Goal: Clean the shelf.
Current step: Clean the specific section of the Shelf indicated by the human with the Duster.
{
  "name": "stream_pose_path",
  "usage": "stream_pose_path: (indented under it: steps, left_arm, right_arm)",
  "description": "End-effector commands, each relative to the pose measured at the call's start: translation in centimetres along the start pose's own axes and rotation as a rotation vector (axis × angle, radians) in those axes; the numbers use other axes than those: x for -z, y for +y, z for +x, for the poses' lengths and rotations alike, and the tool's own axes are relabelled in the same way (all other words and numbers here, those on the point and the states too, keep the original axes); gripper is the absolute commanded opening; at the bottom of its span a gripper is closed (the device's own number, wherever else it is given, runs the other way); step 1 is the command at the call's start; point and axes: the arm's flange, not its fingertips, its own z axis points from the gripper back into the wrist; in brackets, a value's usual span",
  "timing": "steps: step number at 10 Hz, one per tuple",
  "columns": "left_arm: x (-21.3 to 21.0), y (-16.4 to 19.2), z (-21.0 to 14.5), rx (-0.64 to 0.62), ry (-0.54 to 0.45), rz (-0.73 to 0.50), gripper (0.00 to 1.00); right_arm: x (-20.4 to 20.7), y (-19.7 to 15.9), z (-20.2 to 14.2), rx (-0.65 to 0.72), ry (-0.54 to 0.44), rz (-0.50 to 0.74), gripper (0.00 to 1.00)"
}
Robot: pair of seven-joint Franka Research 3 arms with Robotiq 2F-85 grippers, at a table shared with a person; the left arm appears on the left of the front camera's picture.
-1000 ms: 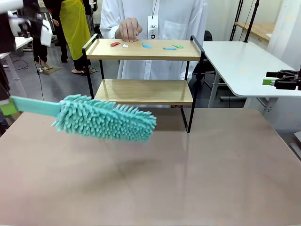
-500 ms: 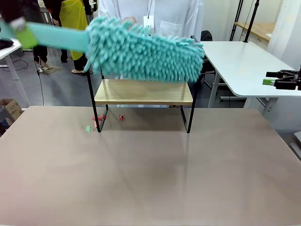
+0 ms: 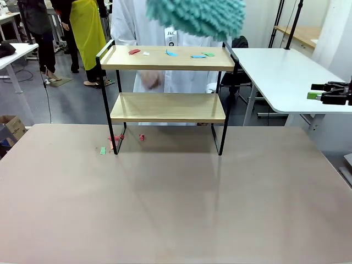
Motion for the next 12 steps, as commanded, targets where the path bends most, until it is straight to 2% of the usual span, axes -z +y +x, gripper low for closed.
stream_pose_path:
  steps: [1,4,5,6,8,9,10,12]
  left_arm:
    - [0.7,-3.7,3.9,-0.056,-0.060,0.087,0.13]
    - [3.4,-8.1,7.6,-0.122,-0.199,0.232,0.13]
    - [4.6,-8.8,8.7,-0.159,-0.163,0.233,0.13]
    - [4.0,-6.8,5.7,-0.080,-0.163,0.156,0.13]
    - [4.0,-6.8,5.7,-0.080,-0.163,0.156,0.13]
    - [5.5,-7.6,6.8,-0.102,-0.166,0.188,0.13]
    - [5.5,-7.1,5.4,-0.268,-0.242,0.139,0.13]
    - [9.4,-8.9,7.2,-0.317,-0.265,0.094,0.13]
  right_arm:
    - [0.1,0.1,0.3,-0.006,0.000,0.000,1.00]
    - [0.1,0.1,0.3,-0.006,0.000,0.000,1.00]
    - [0.1,0.1,0.3,-0.006,0.000,0.000,1.00]
    - [0.1,0.1,0.3,-0.006,0.000,0.000,1.00]
    - [0.1,0.1,0.3,-0.006,0.000,0.000,1.00]
    - [0.1,0.1,0.3,-0.006,0.000,0.000,1.00]
    - [0.1,0.1,0.3,-0.006,0.000,0.000,1.00]
    - [0.1,0.1,0.3,-0.006,0.000,0.000,1.00]
